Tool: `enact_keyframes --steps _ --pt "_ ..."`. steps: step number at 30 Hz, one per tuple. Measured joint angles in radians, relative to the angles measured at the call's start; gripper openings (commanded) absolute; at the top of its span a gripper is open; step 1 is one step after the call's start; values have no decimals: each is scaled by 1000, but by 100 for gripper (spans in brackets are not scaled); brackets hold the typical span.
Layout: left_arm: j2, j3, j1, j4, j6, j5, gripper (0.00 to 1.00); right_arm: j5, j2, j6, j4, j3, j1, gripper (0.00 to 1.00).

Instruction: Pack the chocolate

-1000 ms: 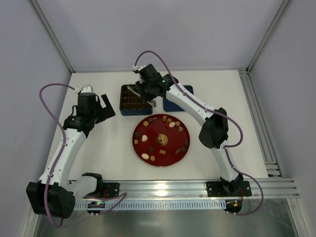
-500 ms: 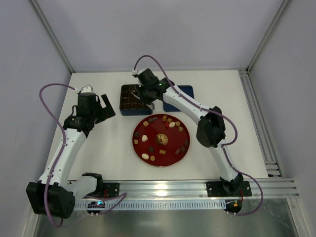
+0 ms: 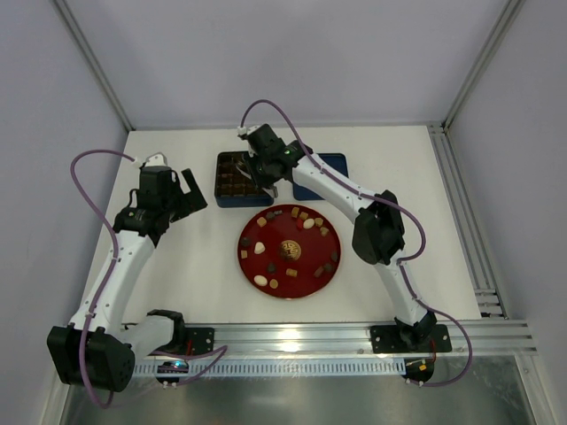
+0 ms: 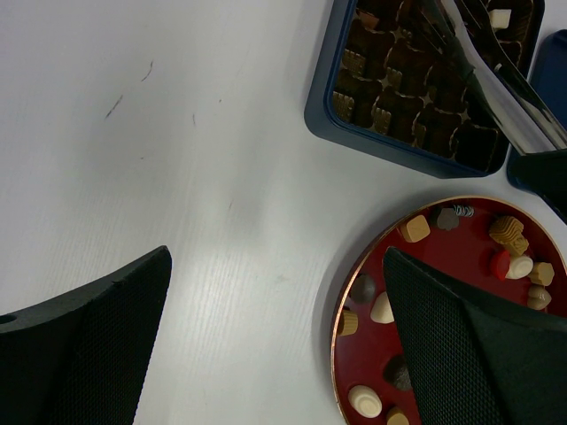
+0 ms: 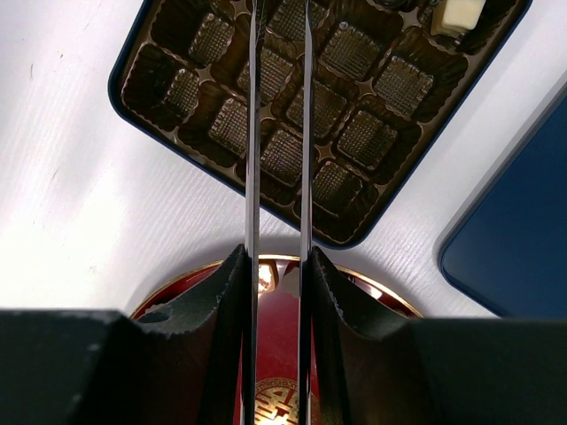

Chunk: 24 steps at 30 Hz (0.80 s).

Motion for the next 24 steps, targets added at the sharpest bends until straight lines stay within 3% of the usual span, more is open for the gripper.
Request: enact_keyframes --steps 12,24 --pt "0 0 0 0 0 0 100 0 1 5 6 0 0 40" --pt "0 0 0 0 0 0 100 0 7 6 6 2 0 41"
